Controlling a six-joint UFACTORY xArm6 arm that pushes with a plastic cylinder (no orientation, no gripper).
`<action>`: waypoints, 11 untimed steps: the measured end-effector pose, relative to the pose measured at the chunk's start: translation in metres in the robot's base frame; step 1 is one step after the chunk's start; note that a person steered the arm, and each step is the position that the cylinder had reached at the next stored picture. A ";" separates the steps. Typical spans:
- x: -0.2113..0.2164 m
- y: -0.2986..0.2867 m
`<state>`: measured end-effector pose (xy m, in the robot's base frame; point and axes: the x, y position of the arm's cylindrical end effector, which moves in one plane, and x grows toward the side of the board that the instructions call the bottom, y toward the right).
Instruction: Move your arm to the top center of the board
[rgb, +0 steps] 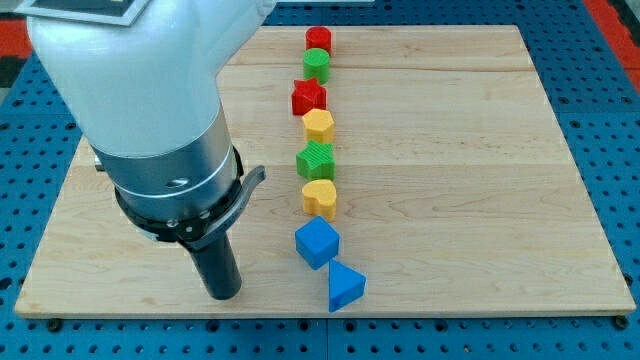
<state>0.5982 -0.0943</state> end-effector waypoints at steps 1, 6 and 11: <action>0.000 0.051; -0.129 0.040; -0.404 0.067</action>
